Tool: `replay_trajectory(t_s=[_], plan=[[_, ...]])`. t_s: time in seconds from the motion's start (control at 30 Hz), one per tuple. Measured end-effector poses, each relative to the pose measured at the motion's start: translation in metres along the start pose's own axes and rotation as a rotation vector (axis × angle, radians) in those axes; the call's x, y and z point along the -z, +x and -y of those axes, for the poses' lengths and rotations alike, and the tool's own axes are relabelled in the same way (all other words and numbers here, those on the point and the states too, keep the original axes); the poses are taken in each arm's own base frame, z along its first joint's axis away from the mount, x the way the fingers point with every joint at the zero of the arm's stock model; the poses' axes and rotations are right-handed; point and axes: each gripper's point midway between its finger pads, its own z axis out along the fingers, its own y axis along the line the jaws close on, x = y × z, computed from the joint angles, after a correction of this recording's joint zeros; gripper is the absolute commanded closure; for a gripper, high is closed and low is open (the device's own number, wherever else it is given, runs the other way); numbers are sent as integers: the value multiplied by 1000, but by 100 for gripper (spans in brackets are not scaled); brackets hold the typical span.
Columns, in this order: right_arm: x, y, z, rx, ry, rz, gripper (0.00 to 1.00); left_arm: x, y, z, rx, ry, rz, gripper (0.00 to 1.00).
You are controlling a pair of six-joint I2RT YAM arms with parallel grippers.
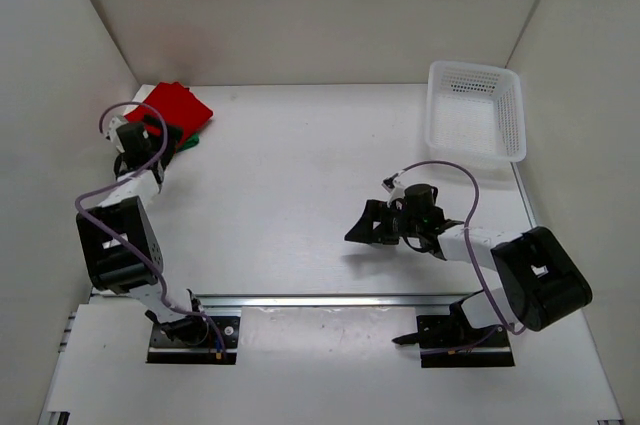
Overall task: Fold and stack the t-shirts
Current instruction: Grab one side of the 2/3 rectangular tshirt with both arms, then fold the long partially folded tshirt into a neat square
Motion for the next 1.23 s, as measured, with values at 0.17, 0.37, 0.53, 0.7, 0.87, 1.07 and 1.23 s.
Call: replay_trajectory(t_s=[0.17, 0.37, 0.53, 0.7, 0.87, 1.07, 1.23], plan=[[-4, -3, -8, 61, 4, 3, 1, 31, 42, 2, -1, 43, -29, 2], [-11, 2, -14, 115, 27, -39, 1, 77, 95, 48, -93, 197, -73, 1], [-18, 20, -31, 152, -17, -109, 1, 147, 202, 72, -241, 385, -288, 1], [-12, 36, -42, 174, -42, -150, 1, 203, 262, 37, -348, 452, -446, 2], [12, 20, -57, 215, -63, -62, 1, 222, 237, 7, -288, 465, -373, 1], [40, -16, -65, 246, -42, 89, 1, 231, 207, 13, -261, 501, -275, 2], [57, -31, -60, 237, -2, 159, 1, 225, 215, 0, -302, 450, -306, 1]])
